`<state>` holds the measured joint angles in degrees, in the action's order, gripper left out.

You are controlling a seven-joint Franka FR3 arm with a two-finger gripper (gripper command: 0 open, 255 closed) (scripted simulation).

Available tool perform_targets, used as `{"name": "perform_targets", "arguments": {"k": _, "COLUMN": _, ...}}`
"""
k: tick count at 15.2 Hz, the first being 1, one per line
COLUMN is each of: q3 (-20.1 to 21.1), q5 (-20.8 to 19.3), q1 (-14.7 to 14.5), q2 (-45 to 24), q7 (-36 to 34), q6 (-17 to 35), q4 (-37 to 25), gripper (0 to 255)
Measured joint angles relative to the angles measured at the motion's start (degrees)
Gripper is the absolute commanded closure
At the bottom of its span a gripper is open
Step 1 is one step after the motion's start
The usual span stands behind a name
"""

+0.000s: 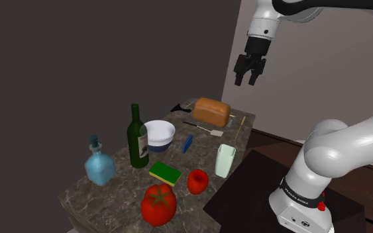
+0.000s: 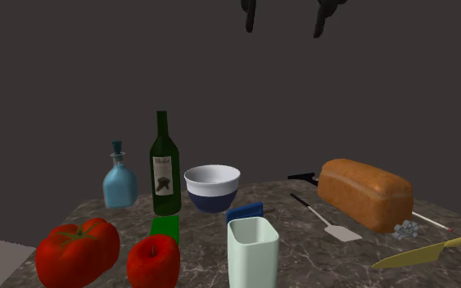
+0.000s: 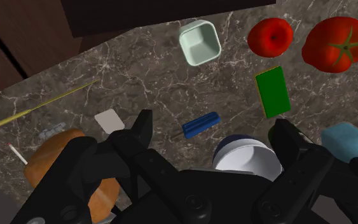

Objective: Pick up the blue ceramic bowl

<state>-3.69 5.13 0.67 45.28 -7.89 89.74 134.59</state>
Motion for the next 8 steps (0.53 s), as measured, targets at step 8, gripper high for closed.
{"name": "perform_targets", "arguments": {"k": 8, "q3": -0.9, "q5": 1.0, "q1": -0.9, "q2": -10.1, "q7": 2.4, "q6": 10.1, "q4": 0.8, "gripper": 0}}
